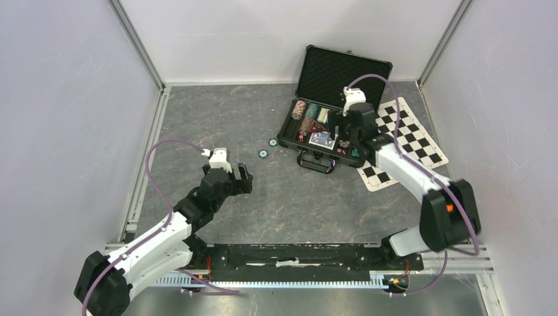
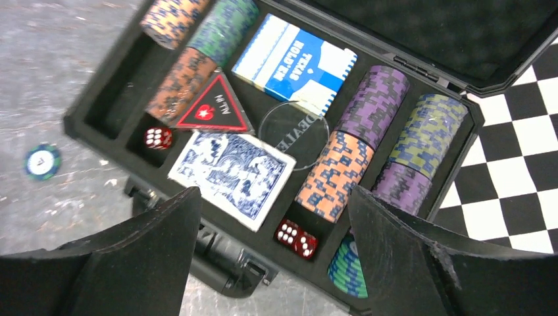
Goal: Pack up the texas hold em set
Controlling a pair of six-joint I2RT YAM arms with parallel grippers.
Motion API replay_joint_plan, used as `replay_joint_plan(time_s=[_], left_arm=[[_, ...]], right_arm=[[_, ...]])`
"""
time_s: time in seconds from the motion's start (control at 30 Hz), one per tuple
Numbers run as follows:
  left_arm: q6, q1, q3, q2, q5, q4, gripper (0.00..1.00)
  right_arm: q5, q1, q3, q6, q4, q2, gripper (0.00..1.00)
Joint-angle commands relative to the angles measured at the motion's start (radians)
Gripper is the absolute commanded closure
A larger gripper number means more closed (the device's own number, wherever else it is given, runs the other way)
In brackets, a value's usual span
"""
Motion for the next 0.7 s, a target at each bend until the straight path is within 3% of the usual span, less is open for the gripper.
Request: replay_joint_plan(time_s=[0.0,0.27,0.67], left_arm=[[0.051,0.003,-0.006,0.031,0.008,0.063,0.00],[0.055,0.005,-0.004,0.094,0.005,0.125,0.00],[0.025,0.005,0.182,0.277,0.020,-0.029,0.00]], right_arm=[[-0.107,0.012,-0.119,-0.025,0.128,-0.173,0.13],[-0.351,0.031,-0.481,-0.019,0.311,-0.461,0.12],[-0.332,0.035,-0.759,-0.039,0.325,-0.762,0.12]])
